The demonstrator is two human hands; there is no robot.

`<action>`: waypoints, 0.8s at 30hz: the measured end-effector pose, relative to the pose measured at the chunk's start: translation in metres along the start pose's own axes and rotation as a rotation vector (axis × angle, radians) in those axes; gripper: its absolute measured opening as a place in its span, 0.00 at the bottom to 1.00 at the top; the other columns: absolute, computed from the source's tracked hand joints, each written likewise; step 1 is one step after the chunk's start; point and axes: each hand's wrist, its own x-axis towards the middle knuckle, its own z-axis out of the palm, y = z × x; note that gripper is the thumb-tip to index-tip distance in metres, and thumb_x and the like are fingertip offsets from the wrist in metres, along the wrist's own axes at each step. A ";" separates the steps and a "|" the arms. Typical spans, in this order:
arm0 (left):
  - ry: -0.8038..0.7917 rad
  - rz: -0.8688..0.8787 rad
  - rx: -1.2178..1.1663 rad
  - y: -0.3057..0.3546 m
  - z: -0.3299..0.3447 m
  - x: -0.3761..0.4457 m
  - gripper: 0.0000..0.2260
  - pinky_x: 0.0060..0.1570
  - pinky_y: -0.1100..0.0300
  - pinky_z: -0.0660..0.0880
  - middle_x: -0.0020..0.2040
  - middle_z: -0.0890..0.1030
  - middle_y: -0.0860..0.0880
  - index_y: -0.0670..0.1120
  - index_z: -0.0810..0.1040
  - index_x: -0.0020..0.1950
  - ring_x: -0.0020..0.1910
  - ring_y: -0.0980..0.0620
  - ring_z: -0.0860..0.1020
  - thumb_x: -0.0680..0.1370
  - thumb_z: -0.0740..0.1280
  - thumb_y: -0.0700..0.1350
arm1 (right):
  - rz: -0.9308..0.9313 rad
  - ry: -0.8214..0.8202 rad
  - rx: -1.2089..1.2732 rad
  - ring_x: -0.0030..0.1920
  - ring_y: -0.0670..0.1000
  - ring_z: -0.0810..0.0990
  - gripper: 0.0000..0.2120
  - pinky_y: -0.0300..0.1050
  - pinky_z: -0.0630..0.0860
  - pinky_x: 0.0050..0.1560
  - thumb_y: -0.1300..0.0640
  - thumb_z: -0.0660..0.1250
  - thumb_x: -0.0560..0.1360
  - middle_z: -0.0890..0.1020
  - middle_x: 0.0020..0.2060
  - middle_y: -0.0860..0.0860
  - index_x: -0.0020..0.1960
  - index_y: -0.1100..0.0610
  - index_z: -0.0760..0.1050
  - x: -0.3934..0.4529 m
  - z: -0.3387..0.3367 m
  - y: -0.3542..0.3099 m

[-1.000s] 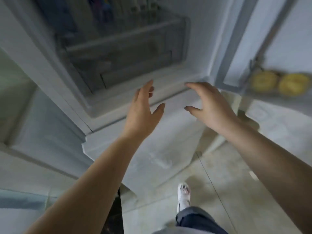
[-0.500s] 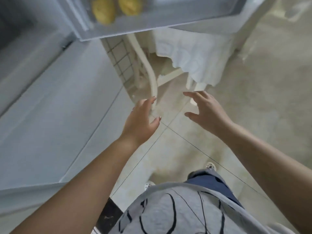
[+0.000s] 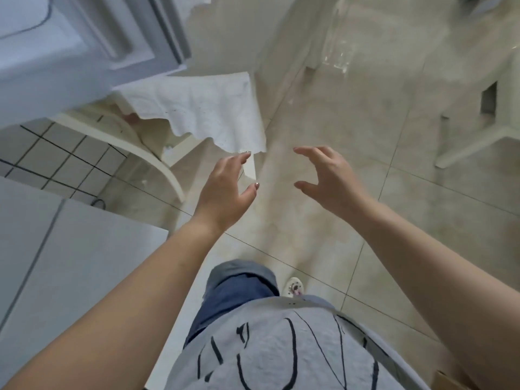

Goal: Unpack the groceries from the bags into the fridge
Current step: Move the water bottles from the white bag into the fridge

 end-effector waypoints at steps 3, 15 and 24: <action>0.013 -0.001 0.001 0.009 0.009 0.046 0.25 0.58 0.62 0.67 0.66 0.71 0.50 0.48 0.65 0.72 0.64 0.53 0.70 0.76 0.68 0.46 | -0.014 -0.005 -0.003 0.63 0.56 0.71 0.30 0.51 0.68 0.63 0.54 0.72 0.71 0.73 0.64 0.54 0.70 0.51 0.66 0.039 -0.016 0.021; 0.059 -0.058 -0.034 0.017 0.020 0.257 0.25 0.62 0.59 0.67 0.65 0.72 0.46 0.46 0.66 0.71 0.65 0.50 0.70 0.75 0.68 0.44 | -0.063 -0.057 -0.075 0.65 0.56 0.70 0.30 0.47 0.66 0.62 0.54 0.71 0.71 0.72 0.64 0.53 0.71 0.50 0.66 0.244 -0.077 0.067; 0.308 -0.241 -0.102 0.032 0.021 0.388 0.25 0.58 0.61 0.68 0.62 0.72 0.46 0.46 0.68 0.70 0.61 0.52 0.72 0.74 0.69 0.43 | -0.282 -0.195 -0.119 0.64 0.55 0.70 0.30 0.48 0.66 0.63 0.53 0.71 0.72 0.72 0.64 0.53 0.71 0.49 0.65 0.409 -0.126 0.106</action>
